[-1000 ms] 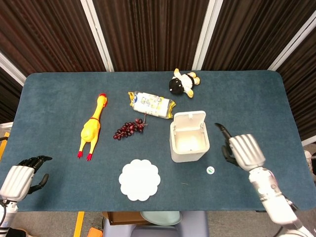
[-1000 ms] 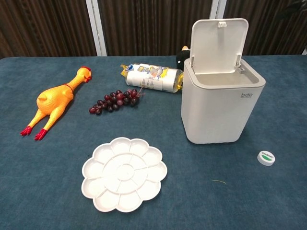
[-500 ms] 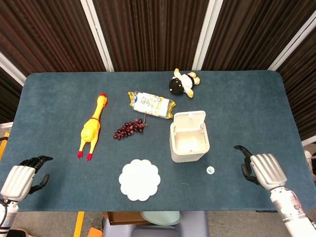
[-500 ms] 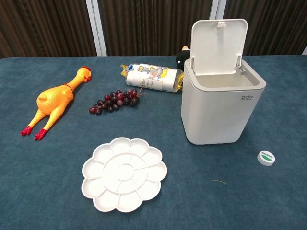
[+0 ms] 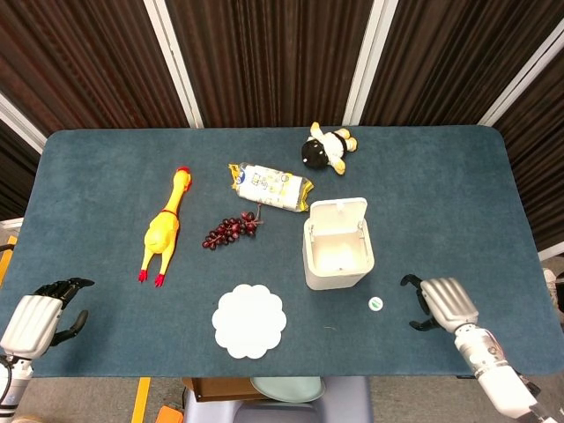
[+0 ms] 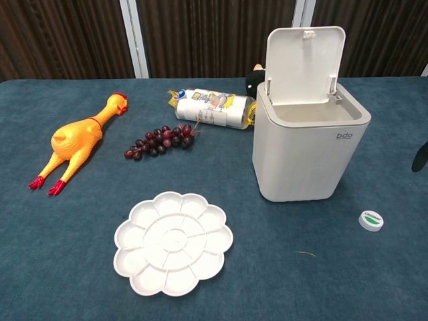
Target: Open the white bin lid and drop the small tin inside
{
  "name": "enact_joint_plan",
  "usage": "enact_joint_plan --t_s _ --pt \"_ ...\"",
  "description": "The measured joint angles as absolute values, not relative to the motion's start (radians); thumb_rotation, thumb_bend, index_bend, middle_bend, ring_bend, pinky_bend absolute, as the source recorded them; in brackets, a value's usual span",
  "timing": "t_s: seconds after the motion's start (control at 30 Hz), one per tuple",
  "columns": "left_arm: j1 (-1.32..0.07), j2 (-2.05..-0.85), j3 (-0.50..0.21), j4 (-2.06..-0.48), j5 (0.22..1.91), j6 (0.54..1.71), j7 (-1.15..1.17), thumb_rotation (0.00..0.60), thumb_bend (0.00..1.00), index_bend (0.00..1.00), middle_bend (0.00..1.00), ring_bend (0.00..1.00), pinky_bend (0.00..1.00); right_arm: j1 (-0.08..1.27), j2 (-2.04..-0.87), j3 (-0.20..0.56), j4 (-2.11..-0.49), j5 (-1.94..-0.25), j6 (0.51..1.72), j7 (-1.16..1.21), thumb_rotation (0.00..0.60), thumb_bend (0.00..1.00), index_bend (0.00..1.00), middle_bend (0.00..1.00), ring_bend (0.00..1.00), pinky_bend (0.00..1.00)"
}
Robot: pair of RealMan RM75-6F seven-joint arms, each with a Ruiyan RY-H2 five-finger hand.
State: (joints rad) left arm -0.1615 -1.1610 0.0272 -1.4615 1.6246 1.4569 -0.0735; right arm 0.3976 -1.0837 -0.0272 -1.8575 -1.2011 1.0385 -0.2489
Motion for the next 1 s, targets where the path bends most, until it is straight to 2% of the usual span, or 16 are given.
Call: enact_joint_plan --t_s 0.2,0.63,1.0 --pt "-0.162 -1.161 0.027 -1.462 1.623 1.456 -0.075 0.6 0.44 0.28 0.31 0.33 0.43 0.428 -1.151 -0.012 -1.789 -1.156 0.99 -0.276 0.6 0.18 0.55 0.87 0.94 0.87" --pt "-0.161 -1.158 0.025 -1.461 1.624 1.462 -0.084 0.6 0.44 0.28 0.31 0.33 0.43 0.479 -1.259 0.001 -1.674 -1.147 0.911 -0.274 0.6 0.35 0.55 0.87 0.94 0.88" --pt "-0.161 -1.157 0.024 -1.46 1.621 1.462 -0.09 0.6 0.44 0.28 0.31 0.33 0.43 0.496 -1.294 0.003 -1.632 -1.162 0.873 -0.23 0.6 0.36 0.52 0.87 0.94 0.88"
